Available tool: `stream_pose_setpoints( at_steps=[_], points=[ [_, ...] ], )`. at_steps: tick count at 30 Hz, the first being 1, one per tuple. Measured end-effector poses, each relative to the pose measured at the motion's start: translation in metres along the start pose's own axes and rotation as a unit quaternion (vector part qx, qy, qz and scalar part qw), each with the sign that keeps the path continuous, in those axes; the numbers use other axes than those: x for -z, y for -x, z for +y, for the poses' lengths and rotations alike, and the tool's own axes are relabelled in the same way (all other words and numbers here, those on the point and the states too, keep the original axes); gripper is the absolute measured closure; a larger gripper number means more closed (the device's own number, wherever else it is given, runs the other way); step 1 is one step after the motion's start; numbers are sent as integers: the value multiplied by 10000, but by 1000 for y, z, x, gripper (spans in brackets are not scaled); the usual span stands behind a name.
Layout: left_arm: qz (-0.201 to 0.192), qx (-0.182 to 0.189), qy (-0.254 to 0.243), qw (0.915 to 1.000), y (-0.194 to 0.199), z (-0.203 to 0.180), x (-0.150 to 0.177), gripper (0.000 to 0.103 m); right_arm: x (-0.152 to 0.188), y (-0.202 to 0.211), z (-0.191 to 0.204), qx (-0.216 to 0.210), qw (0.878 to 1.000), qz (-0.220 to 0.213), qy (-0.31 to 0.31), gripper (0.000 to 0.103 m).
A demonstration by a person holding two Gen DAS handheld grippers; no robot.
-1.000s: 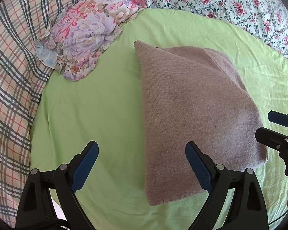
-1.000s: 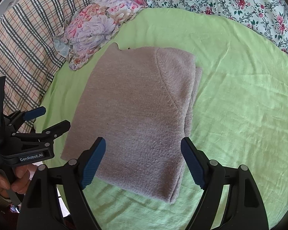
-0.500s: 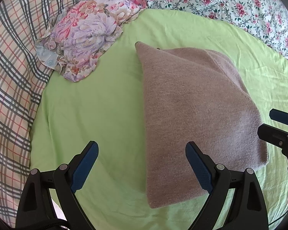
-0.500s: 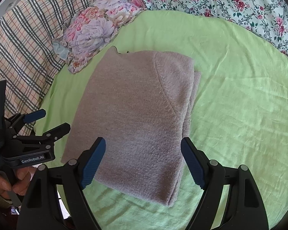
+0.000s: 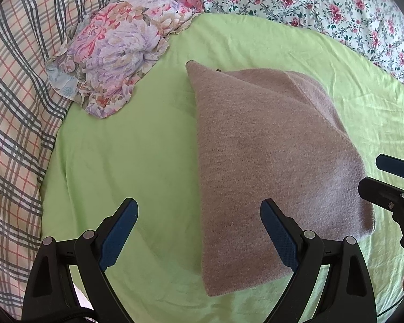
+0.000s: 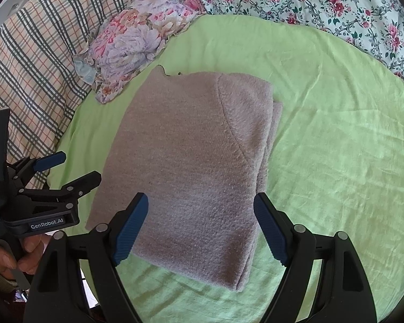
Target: Fold small clothes
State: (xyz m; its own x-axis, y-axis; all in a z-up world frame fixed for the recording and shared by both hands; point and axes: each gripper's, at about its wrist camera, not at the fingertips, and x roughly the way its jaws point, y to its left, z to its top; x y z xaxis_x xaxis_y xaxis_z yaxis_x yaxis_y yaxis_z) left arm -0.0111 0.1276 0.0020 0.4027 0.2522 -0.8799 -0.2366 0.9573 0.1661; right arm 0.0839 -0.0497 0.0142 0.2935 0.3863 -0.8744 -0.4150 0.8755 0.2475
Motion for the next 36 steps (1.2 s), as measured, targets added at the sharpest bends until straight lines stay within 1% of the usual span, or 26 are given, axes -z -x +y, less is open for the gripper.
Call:
stream_pose_setpoints(
  at_steps=[10,14,17,26,36],
  points=[
    [-9,29,-41,10000,-6,1,-6,10,-6,-3,-5,40,10000,-53,-38,22],
    [-88,124,2,9999,-12,5,-10,10,-9,-7,-9,58,9999,-62,-111,22],
    [-79,52,-1,10000,-18,7,-14,10,-10,-10,-11,57,9998,-52,-161,22],
    [29,5,162,9999,-28,21,-20,10,-12,-15,-20,42,9997,-31,-259,22],
    [91,-23,248,9996,-28,22,-12,10,-13,-19,-14,3,9997,-7,-227,22]
  ],
)
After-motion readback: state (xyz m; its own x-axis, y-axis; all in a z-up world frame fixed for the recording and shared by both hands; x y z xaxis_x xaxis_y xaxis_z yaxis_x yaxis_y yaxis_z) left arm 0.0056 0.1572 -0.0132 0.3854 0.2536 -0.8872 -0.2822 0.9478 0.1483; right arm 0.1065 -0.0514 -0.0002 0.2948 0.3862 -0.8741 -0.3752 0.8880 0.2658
